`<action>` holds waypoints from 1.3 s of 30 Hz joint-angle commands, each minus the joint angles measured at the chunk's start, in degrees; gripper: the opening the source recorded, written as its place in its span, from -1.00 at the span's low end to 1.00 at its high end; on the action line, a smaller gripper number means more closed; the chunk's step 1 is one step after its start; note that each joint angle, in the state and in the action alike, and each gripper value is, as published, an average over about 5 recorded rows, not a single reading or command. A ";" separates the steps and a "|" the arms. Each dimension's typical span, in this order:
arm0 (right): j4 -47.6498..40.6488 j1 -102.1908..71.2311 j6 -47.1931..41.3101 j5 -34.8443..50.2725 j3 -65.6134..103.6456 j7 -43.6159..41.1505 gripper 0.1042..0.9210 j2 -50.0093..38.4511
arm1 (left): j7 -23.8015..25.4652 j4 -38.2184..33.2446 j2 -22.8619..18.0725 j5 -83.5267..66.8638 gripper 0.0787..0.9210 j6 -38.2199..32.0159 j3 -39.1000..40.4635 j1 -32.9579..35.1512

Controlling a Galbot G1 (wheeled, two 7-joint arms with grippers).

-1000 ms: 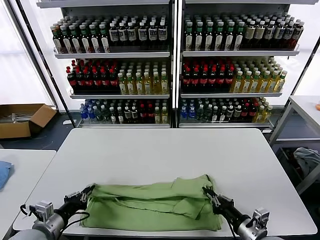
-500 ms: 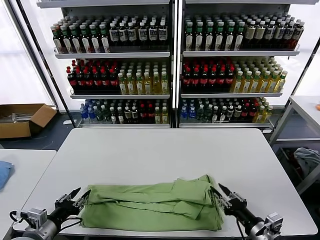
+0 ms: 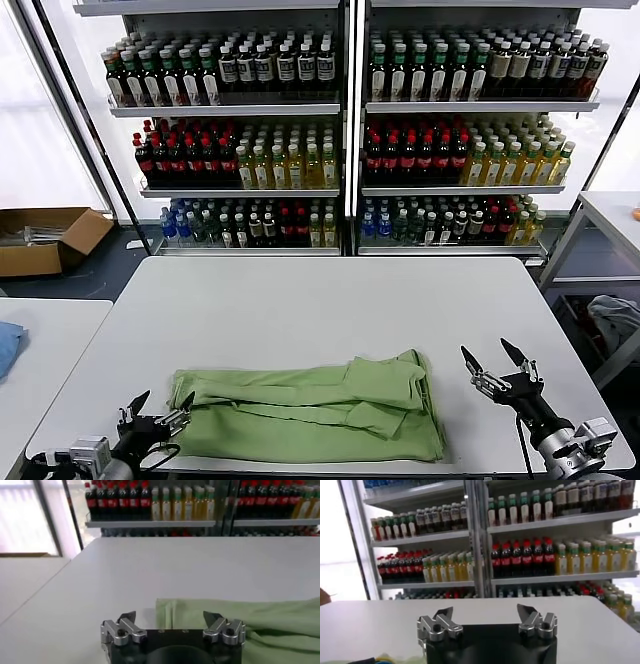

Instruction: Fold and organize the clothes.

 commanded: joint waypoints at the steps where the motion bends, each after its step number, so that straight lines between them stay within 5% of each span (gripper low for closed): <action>1: -1.04 -0.70 1.82 -0.44 2.44 -0.40 0.76 1.61 | -12.83 2.81 -4.30 1.13 0.76 2.16 7.65 -3.16; 8: -1.06 -1.17 1.89 -0.42 2.63 -0.56 0.76 1.56 | -14.34 3.98 -4.82 1.20 0.72 2.28 9.30 -4.26; 26: -1.13 0.42 1.51 -0.09 1.76 -0.24 0.76 0.53 | -12.27 4.53 -5.64 9.64 -0.48 -5.69 9.93 -2.39; 34: -0.97 0.95 1.43 0.94 2.43 -0.06 0.76 0.12 | -14.27 4.59 -2.11 13.06 -0.93 -10.51 1.31 -5.72; 39: 0.27 1.11 1.06 1.66 1.94 0.22 0.76 0.11 | -8.05 6.30 4.75 10.92 -0.95 -10.94 -11.81 -7.06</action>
